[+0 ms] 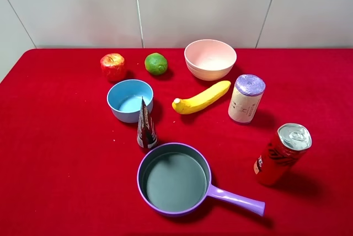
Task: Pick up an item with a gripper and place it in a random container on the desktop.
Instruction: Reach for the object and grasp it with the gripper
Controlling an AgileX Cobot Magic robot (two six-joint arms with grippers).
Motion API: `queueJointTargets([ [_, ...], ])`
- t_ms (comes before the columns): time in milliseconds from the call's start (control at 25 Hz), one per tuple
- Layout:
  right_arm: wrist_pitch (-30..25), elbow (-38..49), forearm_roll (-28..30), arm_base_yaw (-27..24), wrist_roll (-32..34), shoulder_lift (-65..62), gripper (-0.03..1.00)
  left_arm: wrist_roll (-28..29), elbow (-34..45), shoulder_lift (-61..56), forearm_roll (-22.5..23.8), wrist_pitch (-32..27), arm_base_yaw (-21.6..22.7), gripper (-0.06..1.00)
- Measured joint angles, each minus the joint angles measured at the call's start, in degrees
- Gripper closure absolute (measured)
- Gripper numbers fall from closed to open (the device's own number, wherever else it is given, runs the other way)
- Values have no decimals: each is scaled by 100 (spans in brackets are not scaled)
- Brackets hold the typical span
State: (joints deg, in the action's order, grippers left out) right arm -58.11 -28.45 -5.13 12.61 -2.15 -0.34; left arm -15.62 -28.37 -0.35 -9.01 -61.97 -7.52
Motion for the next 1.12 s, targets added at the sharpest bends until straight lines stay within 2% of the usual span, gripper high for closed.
queueJointTargets([
  [1120,0,0,0,0,0,0,27,0,0,0,0,0,0,-5],
])
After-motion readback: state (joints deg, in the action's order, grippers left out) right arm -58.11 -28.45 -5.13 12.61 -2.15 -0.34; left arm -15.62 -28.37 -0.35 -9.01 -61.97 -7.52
